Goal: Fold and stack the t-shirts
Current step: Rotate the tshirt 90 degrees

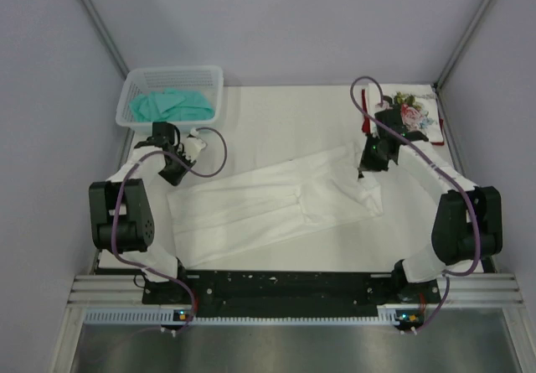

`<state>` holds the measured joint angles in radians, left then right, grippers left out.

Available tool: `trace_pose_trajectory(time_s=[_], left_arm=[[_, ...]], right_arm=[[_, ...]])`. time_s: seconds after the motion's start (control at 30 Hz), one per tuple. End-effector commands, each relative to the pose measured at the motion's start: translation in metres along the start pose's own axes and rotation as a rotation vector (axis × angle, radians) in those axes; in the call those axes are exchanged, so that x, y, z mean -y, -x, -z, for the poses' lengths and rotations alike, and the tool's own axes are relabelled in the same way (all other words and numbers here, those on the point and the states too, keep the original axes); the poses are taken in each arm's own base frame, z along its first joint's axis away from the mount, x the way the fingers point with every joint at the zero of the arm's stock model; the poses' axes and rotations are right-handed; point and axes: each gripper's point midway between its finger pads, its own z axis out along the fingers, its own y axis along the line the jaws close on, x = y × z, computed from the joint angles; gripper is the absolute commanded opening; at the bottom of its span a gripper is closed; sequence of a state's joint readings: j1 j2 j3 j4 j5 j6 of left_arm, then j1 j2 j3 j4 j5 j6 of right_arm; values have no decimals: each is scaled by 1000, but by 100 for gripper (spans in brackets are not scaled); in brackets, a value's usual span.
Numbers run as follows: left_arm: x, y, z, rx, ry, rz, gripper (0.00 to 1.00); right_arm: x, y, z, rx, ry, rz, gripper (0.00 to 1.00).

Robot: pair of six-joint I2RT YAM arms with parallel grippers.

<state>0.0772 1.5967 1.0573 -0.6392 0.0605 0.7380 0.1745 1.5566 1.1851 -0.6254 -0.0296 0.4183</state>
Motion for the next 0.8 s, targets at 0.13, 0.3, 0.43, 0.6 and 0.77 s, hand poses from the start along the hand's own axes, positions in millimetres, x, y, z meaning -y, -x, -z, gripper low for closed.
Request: trace_pose_trajectory(time_s=[0.13, 0.3, 0.43, 0.6, 0.77], left_arm=[[-1, -34, -32, -121, 29, -51, 29], [14, -69, -26, -177, 22, -129, 29], [35, -100, -21, -218, -4, -209, 30], [83, -98, -4, -134, -196, -195, 32], [144, -76, 38, 60, -420, -318, 35]], right_arm=[[25, -143, -37, -357, 14, -114, 0], [15, -93, -76, -329, -11, -106, 0], [-7, -2, -111, -236, -3, -85, 0], [-29, 119, -168, -71, -20, -65, 0], [-72, 202, -169, 161, 141, -37, 7]])
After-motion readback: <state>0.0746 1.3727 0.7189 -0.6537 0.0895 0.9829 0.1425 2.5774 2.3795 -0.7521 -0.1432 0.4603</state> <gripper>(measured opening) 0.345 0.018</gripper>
